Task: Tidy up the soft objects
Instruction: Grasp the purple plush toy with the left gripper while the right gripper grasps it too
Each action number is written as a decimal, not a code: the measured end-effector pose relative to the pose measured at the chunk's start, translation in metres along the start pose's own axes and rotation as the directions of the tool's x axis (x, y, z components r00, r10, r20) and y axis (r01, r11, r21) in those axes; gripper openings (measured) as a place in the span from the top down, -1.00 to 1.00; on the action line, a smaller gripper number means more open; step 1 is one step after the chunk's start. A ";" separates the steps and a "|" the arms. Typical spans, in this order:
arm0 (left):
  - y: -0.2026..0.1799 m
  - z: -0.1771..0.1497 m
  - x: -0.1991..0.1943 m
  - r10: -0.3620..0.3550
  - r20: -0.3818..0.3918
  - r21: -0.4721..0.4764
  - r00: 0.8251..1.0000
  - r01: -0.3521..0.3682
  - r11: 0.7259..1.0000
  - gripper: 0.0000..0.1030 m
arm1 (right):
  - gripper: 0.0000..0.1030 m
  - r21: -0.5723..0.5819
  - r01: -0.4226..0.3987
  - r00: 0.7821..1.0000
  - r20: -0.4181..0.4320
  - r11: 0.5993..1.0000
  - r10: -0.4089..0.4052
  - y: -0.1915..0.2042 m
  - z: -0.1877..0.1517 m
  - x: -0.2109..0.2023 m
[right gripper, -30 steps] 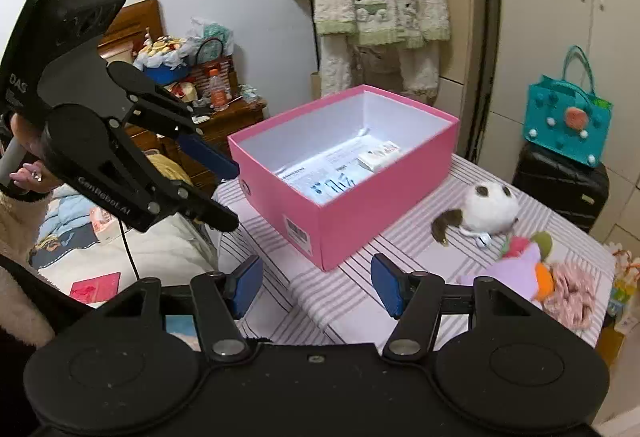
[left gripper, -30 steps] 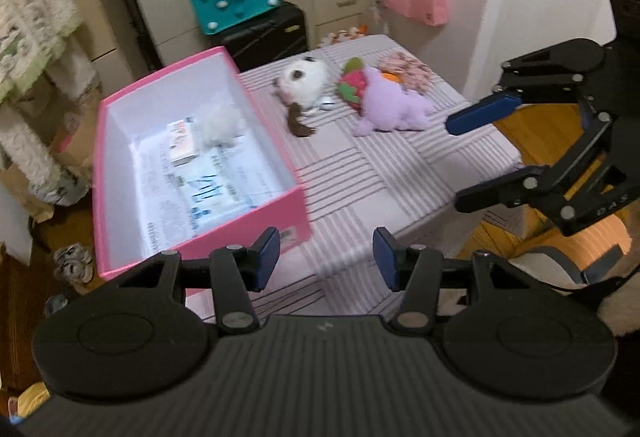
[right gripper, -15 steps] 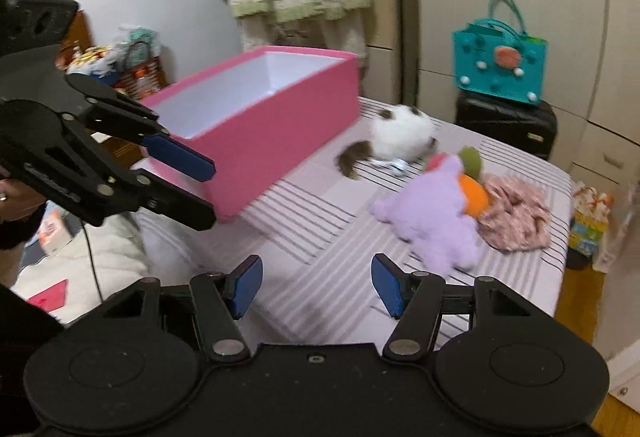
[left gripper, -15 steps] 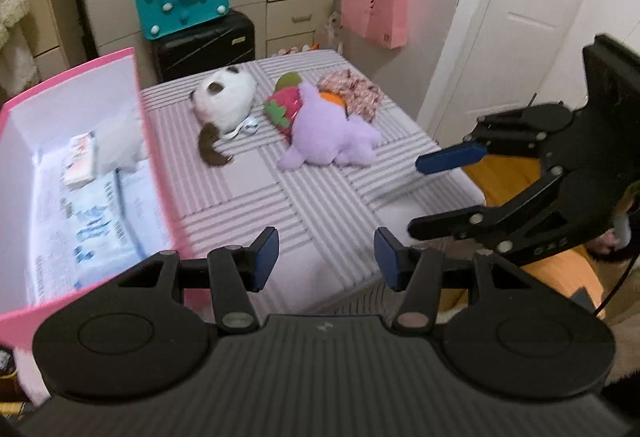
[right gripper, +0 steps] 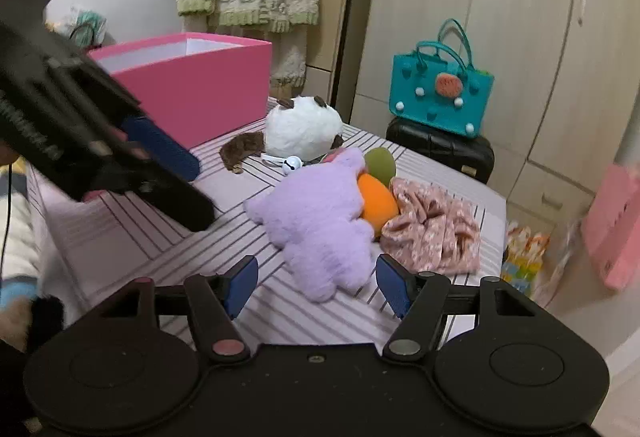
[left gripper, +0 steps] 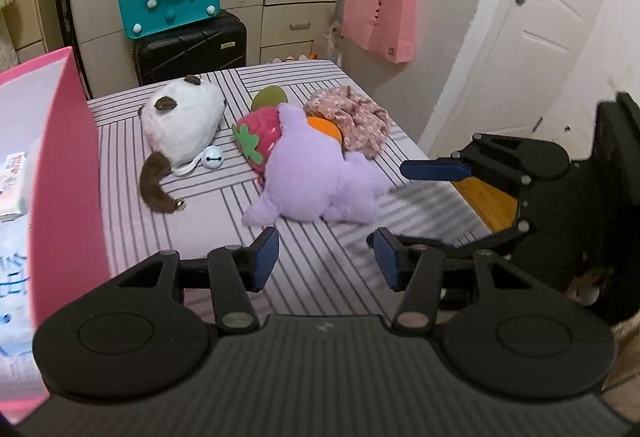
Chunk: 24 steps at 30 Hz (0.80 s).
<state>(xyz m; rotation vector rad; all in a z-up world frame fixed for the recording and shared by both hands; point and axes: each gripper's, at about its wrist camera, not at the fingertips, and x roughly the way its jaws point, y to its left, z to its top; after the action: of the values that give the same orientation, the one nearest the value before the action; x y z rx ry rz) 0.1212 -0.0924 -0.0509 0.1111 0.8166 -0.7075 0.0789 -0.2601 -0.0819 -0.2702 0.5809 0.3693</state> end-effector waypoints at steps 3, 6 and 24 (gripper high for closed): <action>0.002 0.006 0.017 0.018 0.003 -0.029 1.000 -0.018 0.999 0.00 | -0.45 -0.014 -0.010 1.000 0.000 1.000 0.010 -0.003 0.001 0.009; 0.004 0.009 0.030 0.039 0.009 -0.052 0.999 -0.038 0.998 0.00 | -0.44 -0.019 -0.024 1.000 0.005 1.000 0.024 -0.008 0.005 0.015; 0.026 0.004 0.054 0.046 0.016 -0.244 0.999 -0.040 0.969 -0.11 | -0.02 0.230 -0.172 0.978 -0.076 0.958 0.194 -0.026 0.004 0.039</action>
<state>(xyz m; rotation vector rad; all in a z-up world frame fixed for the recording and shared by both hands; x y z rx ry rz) 0.1651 -0.1025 -0.0906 -0.1000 0.8712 -0.5617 0.1221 -0.2716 -0.0974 -0.0177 0.7407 0.4680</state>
